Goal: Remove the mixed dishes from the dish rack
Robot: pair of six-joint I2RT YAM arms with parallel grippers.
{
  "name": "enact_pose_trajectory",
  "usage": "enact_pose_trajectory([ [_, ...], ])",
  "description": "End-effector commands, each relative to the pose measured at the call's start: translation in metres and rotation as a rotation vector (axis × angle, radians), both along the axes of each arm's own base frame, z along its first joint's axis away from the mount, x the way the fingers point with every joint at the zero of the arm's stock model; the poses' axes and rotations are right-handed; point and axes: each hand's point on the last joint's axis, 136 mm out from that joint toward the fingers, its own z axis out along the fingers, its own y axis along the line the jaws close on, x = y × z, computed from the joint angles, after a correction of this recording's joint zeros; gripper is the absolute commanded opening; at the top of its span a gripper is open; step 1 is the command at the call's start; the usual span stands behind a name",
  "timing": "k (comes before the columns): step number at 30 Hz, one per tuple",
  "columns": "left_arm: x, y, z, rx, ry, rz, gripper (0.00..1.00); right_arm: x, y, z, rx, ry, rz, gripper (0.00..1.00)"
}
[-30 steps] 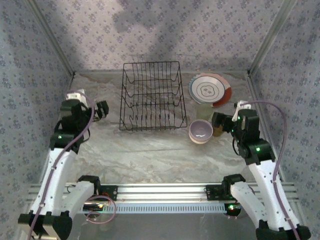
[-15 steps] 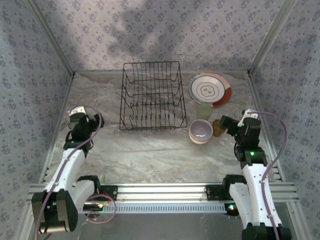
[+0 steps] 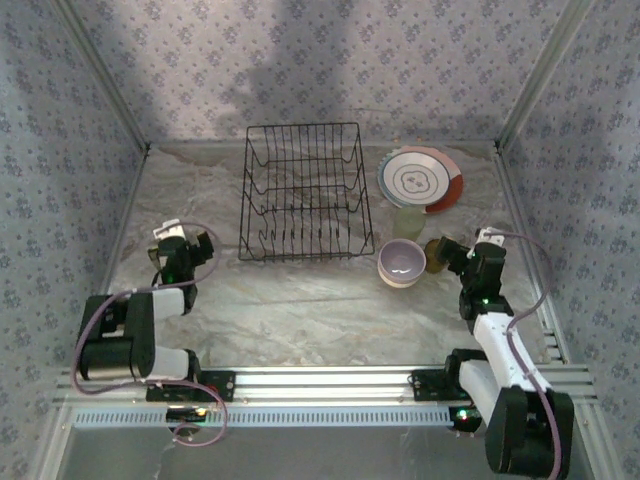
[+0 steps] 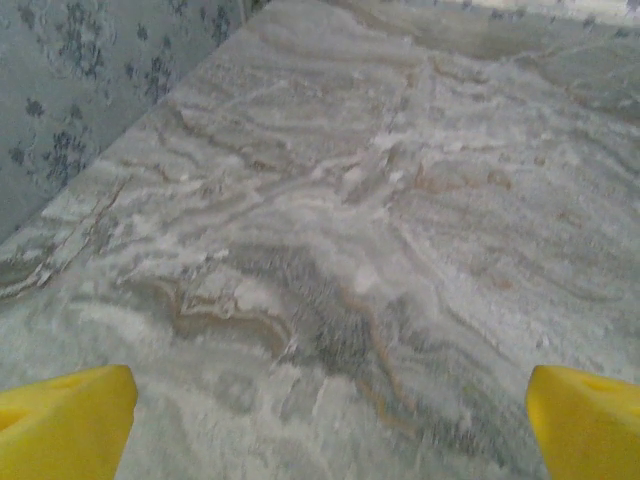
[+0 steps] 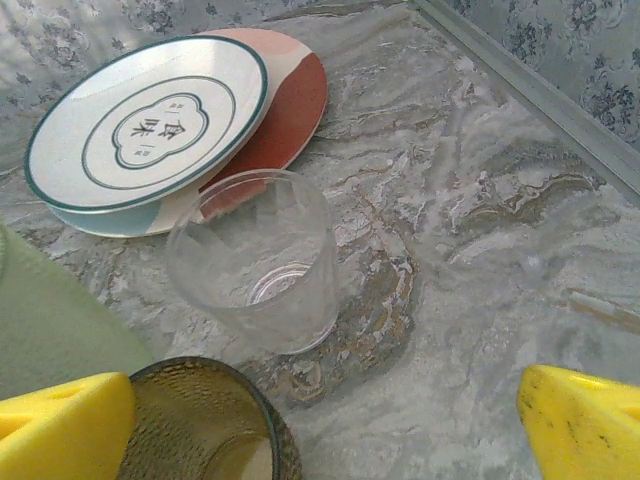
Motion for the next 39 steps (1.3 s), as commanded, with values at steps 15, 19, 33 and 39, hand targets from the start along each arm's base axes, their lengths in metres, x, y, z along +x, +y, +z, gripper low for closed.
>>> enact_pose_trajectory([
  [15, 0.028, -0.017, 0.007, 0.042, -0.052, -0.106, 0.99, 0.058, 0.010, -0.011, -0.105, -0.077, 0.129, 1.00],
  [19, 0.026, -0.017, 0.009, 0.047, -0.070, -0.102, 0.99, 0.069, 0.013, -0.010, -0.139, -0.080, 0.160, 1.00],
  [33, 0.026, -0.016, 0.009, 0.048, -0.068, -0.101, 0.99, 0.082, 0.018, -0.036, -0.167, -0.078, 0.169, 1.00],
  [39, 0.027, -0.016, 0.009, 0.046, -0.064, -0.098, 0.99, 0.079, 0.009, -0.033, -0.214, -0.079, 0.082, 1.00],
])
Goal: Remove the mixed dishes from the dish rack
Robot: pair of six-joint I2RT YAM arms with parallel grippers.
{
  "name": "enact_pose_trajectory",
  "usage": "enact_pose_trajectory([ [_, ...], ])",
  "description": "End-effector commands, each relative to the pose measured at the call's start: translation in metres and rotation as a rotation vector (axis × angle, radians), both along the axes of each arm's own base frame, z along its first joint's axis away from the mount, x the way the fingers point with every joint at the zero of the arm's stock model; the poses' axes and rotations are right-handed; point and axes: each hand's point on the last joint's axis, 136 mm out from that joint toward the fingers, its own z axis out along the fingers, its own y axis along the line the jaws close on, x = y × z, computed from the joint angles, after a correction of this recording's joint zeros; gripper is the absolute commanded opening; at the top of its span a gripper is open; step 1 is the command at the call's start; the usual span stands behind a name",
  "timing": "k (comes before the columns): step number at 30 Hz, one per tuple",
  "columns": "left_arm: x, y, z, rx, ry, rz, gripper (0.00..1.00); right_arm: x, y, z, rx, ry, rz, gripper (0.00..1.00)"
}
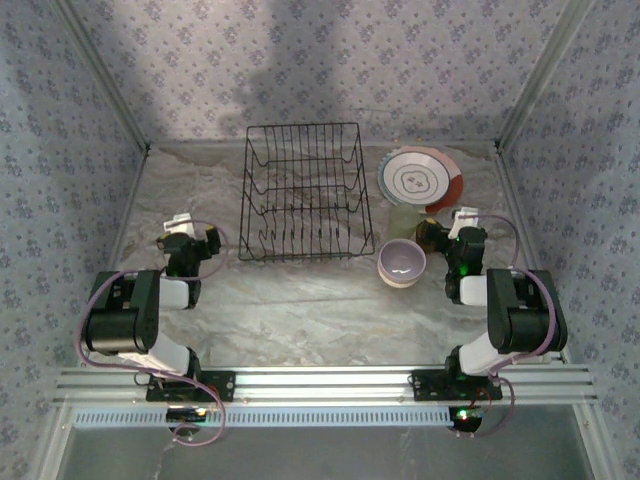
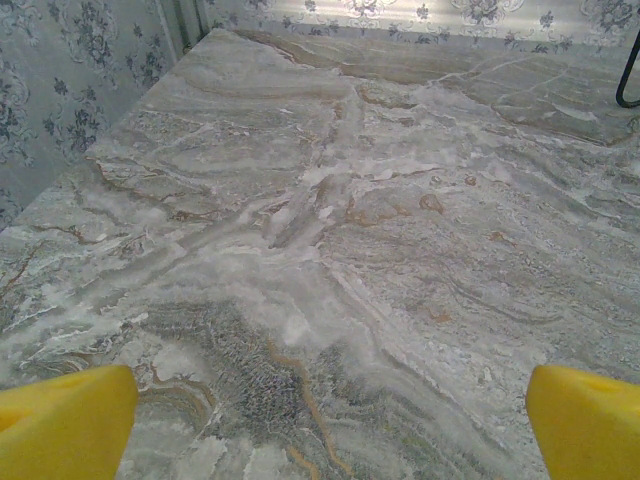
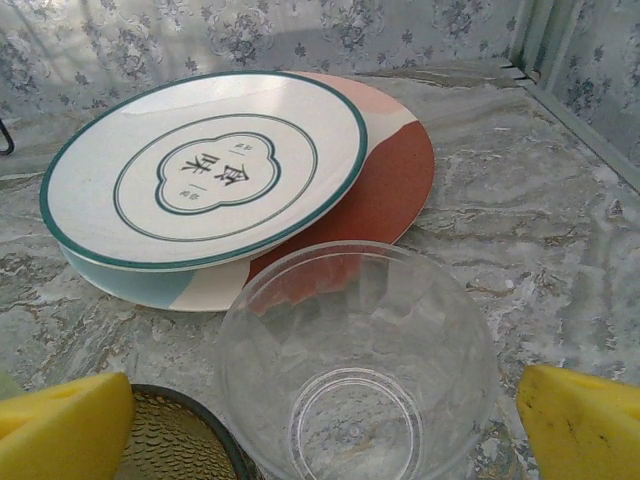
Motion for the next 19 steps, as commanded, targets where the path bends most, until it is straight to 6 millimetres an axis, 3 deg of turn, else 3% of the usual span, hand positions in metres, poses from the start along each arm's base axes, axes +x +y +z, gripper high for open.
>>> enact_pose_trajectory([
  [1, 0.0045, 0.0043, 0.0093, 0.004, -0.028, 0.018, 0.99, -0.0077, -0.0130, -0.0085, -0.077, 0.025, -0.099, 1.00],
  [6, 0.0049, 0.0039, 0.0087, 0.005, -0.023, 0.017, 0.99, -0.0098, -0.0060, -0.0051, -0.149, 0.005, -0.094, 1.00],
  [19, 0.0053, 0.0039, 0.0082, 0.005, -0.019, 0.017, 0.99, -0.0091, -0.0030, -0.0100, -0.120, 0.025, -0.068, 1.00],
])
